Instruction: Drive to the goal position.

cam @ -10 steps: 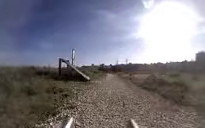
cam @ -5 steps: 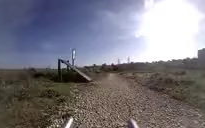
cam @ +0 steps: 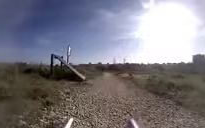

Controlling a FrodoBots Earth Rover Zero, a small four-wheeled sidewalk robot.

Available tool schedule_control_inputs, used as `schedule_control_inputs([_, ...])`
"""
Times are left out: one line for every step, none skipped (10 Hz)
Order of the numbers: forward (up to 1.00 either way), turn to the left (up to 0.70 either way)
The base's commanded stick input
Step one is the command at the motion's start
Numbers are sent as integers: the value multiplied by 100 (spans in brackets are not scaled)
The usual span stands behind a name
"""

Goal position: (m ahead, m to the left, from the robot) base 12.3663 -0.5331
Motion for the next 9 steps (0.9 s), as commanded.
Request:
schedule_control_inputs([50, 0])
schedule_control_inputs([50, 0])
schedule_control_inputs([50, 0])
schedule_control_inputs([50, 0])
schedule_control_inputs([50, 0])
schedule_control_inputs([50, 0])
schedule_control_inputs([50, 0])
schedule_control_inputs([50, 0])
schedule_control_inputs([50, 0])
